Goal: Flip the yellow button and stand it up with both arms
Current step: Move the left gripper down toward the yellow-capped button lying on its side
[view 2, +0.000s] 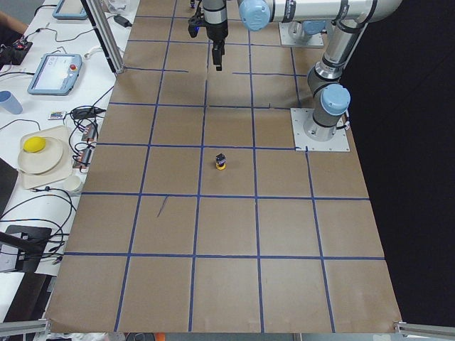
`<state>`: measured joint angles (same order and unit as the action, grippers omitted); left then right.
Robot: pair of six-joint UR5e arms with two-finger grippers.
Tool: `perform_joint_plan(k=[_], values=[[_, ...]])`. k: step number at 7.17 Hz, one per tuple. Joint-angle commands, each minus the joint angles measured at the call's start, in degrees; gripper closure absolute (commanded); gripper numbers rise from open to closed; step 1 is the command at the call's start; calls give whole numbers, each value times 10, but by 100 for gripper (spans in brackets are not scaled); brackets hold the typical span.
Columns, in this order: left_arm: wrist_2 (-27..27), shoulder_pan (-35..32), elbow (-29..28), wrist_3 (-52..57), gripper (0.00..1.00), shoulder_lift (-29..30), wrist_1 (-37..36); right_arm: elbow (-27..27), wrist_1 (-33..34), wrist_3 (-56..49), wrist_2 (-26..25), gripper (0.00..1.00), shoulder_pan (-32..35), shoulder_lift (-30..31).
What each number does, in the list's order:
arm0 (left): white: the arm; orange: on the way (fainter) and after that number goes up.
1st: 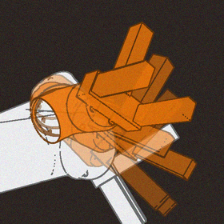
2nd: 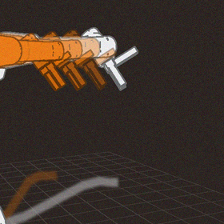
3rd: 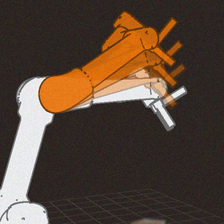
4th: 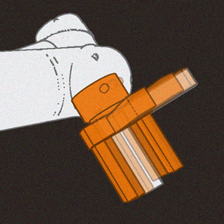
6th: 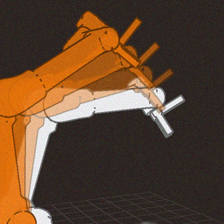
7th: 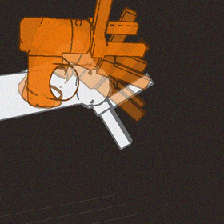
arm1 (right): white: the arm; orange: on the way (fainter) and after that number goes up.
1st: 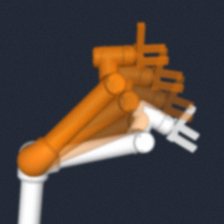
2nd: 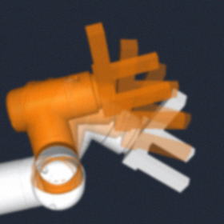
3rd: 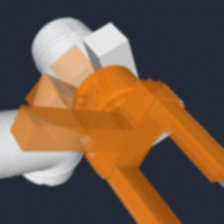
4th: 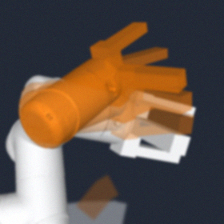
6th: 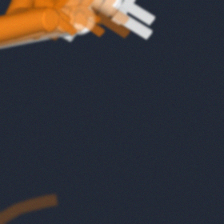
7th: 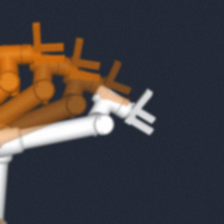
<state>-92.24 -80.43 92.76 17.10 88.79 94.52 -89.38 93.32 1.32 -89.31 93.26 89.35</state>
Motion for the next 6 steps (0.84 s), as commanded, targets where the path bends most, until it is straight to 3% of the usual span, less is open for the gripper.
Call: perform_joint_plan(k=[1, 4, 6], values=[[-2, 73, 43, 129, 1, 0, -43, 0, 0, 0, 0, 0, -2, 0], [-6, 148, 92, 301, 3, 15, -124, -1, -1, 0, 0, 0, -2, 1], [-40, 188, 106, 394, 2, 47, -158, -1, -1, -1, 0, 0, -1, 1]])
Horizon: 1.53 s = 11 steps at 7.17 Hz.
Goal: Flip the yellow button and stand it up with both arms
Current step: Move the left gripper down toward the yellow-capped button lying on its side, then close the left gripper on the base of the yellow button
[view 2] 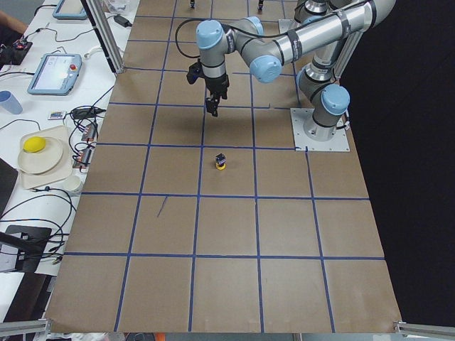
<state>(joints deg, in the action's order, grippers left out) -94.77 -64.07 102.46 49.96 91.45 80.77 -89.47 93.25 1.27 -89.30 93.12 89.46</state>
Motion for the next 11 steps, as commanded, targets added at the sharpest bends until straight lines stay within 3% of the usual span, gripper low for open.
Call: perform_joint_plan(k=[1, 2, 3, 4, 5, 7, 9, 11], values=[[-16, 40, 11, 131, 2, 50, -61, 0, 0, 1, -1, 0, 0, 0], [-15, 49, 11, 179, 2, 77, -104, 0, 0, 1, -1, 0, 0, 0], [-15, 66, 12, 279, 2, 102, -116, 0, 0, 0, 0, 0, 0, 0], [-12, 82, 18, 312, 2, 122, -122, 0, 0, 0, 0, 0, 0, 0], [-11, 90, 41, 316, 2, 124, -139, 0, 0, 0, 0, 0, 0, 0], [-9, 102, 116, 395, 3, 133, -300, 0, 0, 1, -1, 0, 0, 0], [8, 120, 147, 403, 4, 136, -308, 0, 0, 1, -1, 0, 0, 0], [12, 120, 139, 406, 22, 131, -304, 0, 0, 1, -1, 0, 0, 0]])
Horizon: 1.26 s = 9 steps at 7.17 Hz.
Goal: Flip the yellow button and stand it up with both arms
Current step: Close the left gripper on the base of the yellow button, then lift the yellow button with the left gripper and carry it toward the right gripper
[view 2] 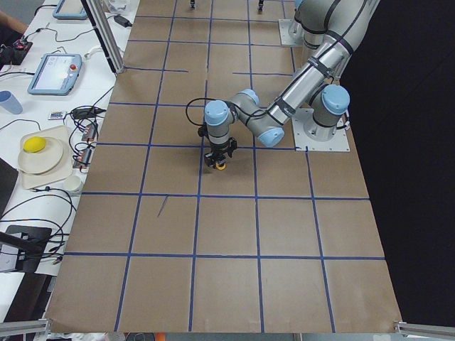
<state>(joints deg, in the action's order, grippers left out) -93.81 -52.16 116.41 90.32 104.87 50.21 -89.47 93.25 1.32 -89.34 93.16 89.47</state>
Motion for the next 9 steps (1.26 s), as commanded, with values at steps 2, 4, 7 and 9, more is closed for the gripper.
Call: perform_joint_plan(k=[2, 4, 7, 9], values=[[19, -1, -1, 5, 52, -17, 14, 0, 0, -1, 0, 0, -1, 0], [45, -1, -2, 7, 69, -17, 14, 0, 0, -1, 0, 0, -1, 0], [119, -6, -70, -2, 96, -81, 195, 1, 2, -5, 0, 0, -3, 0], [216, -12, -129, -84, 97, -88, 369, 9, 2, -9, 4, 0, -5, 0]])
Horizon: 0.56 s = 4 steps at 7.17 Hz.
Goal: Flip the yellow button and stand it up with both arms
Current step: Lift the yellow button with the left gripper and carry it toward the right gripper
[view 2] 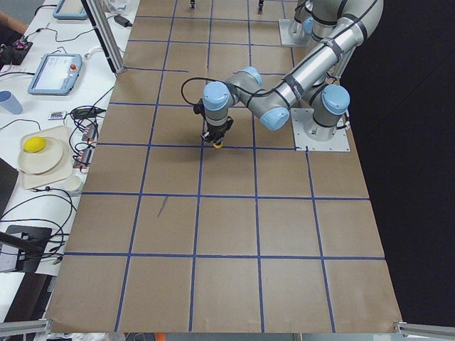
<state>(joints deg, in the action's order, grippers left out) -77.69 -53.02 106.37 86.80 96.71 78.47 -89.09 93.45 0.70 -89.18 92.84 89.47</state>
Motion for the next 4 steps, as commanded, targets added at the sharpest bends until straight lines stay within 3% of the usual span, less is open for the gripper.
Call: perform_joint_plan(k=[1, 3, 4], values=[[95, -28, -32, -95, 98, -13, 133, 22, 1, 1, 2, 0, -12, 12], [234, -101, -32, -259, 98, -34, 212, 48, 0, 4, 4, 0, -44, 28], [329, -139, -27, -313, 98, -50, 267, 48, -1, 5, 15, 0, -55, 28]])
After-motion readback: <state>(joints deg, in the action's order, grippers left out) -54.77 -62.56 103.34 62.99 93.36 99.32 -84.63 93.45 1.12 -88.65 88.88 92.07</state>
